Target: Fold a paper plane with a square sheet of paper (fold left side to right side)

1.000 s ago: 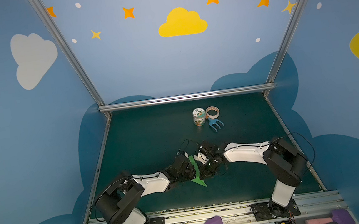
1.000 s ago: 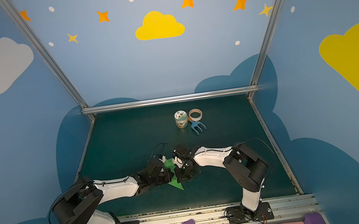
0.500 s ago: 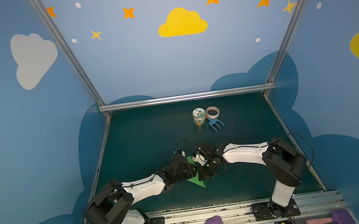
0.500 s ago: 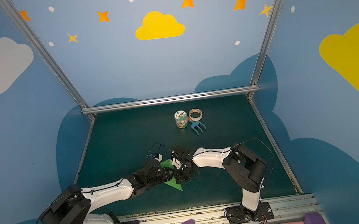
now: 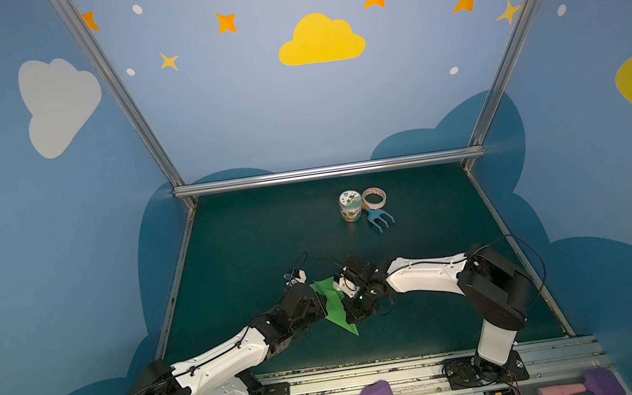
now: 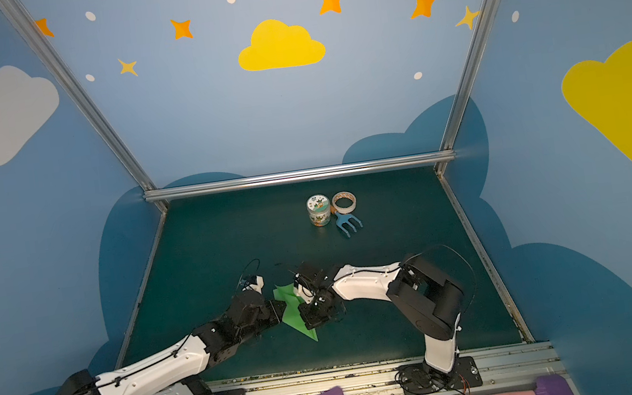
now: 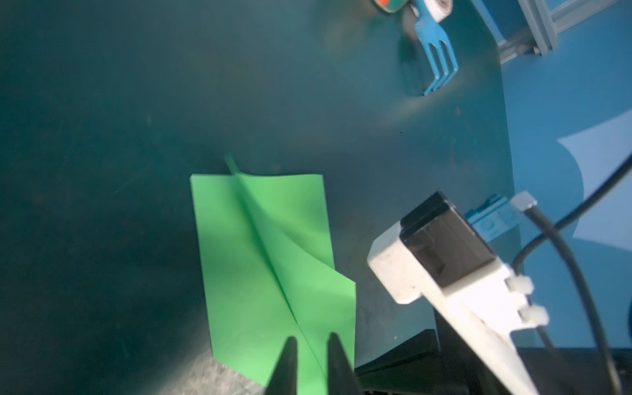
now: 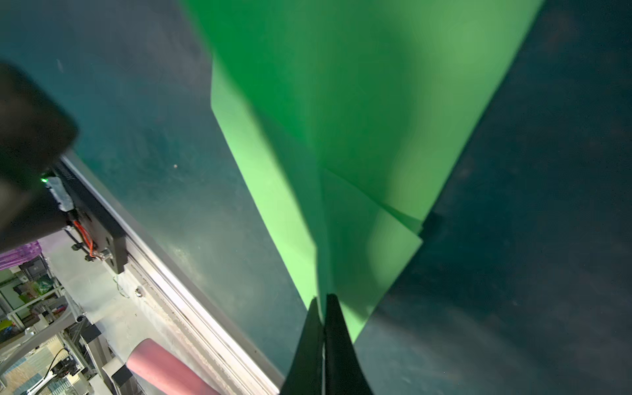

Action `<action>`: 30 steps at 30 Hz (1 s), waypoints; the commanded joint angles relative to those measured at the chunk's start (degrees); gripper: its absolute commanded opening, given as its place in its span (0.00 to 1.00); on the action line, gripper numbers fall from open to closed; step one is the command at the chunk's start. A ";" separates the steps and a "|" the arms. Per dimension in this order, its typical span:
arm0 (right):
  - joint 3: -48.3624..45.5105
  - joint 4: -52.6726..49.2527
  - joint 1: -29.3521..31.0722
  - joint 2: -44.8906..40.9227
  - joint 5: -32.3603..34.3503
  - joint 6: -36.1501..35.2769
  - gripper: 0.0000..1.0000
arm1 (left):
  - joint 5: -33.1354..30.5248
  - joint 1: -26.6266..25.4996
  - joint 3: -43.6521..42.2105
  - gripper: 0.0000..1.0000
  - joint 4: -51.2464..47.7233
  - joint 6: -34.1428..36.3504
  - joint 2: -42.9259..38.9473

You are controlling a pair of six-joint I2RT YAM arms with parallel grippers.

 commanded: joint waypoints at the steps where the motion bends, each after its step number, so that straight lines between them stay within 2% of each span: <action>1: 0.48 -0.38 -0.02 1.70 0.35 -0.48 0.00 | 1.11 0.14 0.16 0.07 -0.90 0.80 0.81; 9: -1.24 1.23 -1.51 1.88 -1.71 0.28 0.00 | 6.18 -0.08 3.18 0.04 0.92 4.49 7.47; 19: -3.95 5.42 -5.03 0.71 -9.26 1.61 0.00 | 10.30 -0.74 6.18 0.04 2.96 7.27 13.43; 30: -4.57 6.23 -6.04 1.50 -12.01 1.53 0.00 | 11.78 -1.07 9.50 0.04 4.91 9.09 18.66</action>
